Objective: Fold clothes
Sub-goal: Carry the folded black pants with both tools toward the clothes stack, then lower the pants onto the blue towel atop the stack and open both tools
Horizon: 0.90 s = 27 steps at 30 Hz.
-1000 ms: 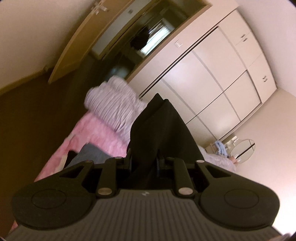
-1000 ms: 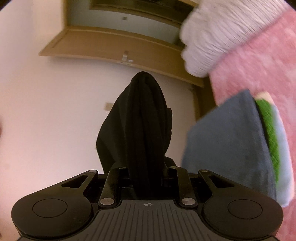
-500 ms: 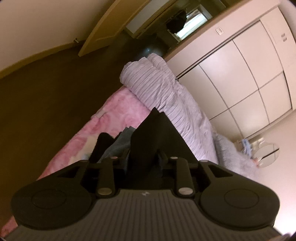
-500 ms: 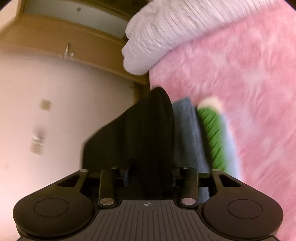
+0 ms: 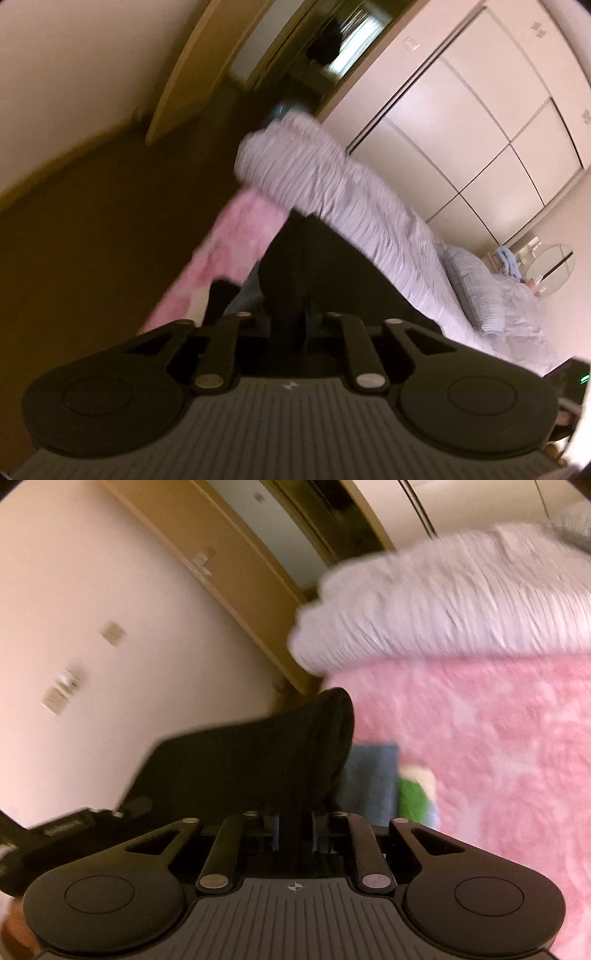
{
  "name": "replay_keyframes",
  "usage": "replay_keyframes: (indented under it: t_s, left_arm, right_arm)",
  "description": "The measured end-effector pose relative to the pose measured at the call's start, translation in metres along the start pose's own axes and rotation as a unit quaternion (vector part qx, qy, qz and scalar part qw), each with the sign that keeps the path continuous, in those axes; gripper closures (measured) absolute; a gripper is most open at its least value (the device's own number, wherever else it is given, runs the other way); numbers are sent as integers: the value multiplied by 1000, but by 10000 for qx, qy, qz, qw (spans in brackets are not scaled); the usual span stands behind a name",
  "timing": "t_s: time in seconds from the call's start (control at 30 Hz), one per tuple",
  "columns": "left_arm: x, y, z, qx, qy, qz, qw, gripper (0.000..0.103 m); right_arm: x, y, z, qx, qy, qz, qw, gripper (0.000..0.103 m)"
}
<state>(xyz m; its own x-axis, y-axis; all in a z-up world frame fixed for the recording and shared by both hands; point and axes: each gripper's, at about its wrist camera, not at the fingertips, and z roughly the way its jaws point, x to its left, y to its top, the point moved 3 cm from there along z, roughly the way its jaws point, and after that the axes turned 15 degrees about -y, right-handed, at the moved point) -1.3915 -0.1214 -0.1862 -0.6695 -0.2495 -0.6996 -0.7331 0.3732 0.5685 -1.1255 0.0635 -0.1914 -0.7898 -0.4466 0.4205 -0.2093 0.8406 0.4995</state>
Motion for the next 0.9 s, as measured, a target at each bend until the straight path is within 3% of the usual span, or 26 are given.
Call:
replay_keyframes:
  t_s: [0.07,0.17,0.37,0.43,0.5,0.6,0.73,0.83,0.9]
  left_arm:
    - [-6,3,-1,28,-9,130,9999,81]
    - [-19,14,-10,-34,43,303,9995,84]
    - [-54,43,-11,-321,11,995,9945,84]
    - [-64,46,4,-209,128,1330,9908,85]
    - [-65,45,23,23,81,1465,9892,85]
    - [-40,35,54,368,158,1232,9916,89]
    - [-3,21,67,213,161,1167,9928,98]
    - [-7,22,54,150,187,1086,9938,99]
    - [-9,22,45,107,204,1031,9944,99]
  right_arm:
    - [-10,0,-1,123,-14,374,9992,72]
    - [-11,10,-15,23,-248,324,9992,64]
    - [9,39,-45,-915,-718,-412,9924,64]
    - [21,43,-40,-1031,-691,-764,9893,72]
    - [28,43,-28,-960,-632,-892,9894,79]
    - [26,37,3,-655,-618,-957,9913,81]
    - [9,34,33,-264,-281,-427,9983,82]
    - [-3,36,49,-28,57,52,10000,83]
    - [-2,39,48,-54,78,-30,10000,83]
